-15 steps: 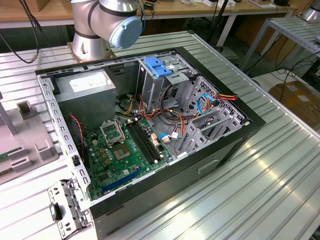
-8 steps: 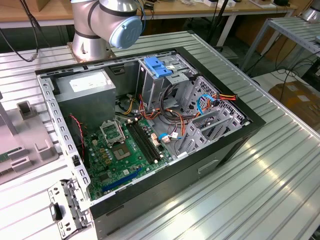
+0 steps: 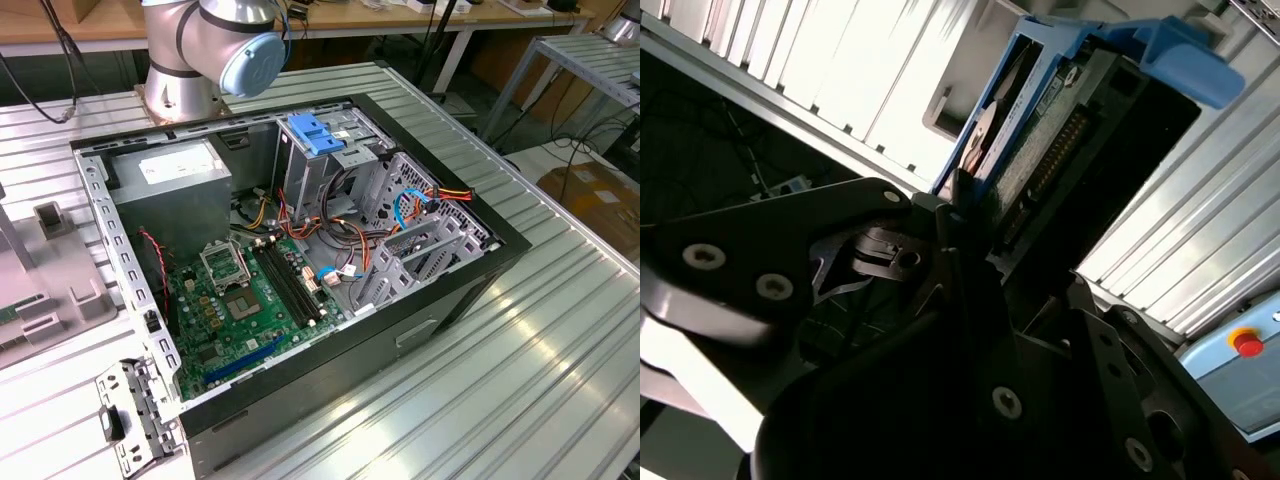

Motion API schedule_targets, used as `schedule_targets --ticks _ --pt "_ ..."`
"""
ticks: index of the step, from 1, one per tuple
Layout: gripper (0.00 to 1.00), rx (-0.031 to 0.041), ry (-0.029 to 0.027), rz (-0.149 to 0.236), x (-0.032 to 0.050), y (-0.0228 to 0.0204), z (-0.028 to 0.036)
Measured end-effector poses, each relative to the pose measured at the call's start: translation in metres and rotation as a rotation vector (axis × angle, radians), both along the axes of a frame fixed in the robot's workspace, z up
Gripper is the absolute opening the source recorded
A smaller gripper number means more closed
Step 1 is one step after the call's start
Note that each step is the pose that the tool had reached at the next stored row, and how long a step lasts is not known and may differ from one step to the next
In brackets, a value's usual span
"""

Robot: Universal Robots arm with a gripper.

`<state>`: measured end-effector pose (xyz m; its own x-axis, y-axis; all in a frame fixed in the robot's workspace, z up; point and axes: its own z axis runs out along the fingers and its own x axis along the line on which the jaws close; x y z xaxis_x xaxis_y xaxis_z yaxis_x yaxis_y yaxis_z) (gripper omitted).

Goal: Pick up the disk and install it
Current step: 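Pick up the disk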

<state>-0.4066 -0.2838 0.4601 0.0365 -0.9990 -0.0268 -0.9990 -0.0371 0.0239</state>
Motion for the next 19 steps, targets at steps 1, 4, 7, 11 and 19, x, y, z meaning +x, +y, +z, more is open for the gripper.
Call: schedule_targets --ticks 1,4,7,11,19 --pt "0.37 0.0000 0.0000 0.000 0.0006 -0.0010 0.0000" --pt "0.37 0.0000 0.0000 0.000 0.0022 -0.0031 0.0000" --pt "0.37 -0.0003 0.0000 0.000 0.0045 -0.0039 0.0000" --pt "0.37 -0.0014 0.0004 0.000 0.0085 -0.0047 0.0000" --pt "0.37 -0.0029 0.0008 0.000 0.0158 -0.0071 0.0000"
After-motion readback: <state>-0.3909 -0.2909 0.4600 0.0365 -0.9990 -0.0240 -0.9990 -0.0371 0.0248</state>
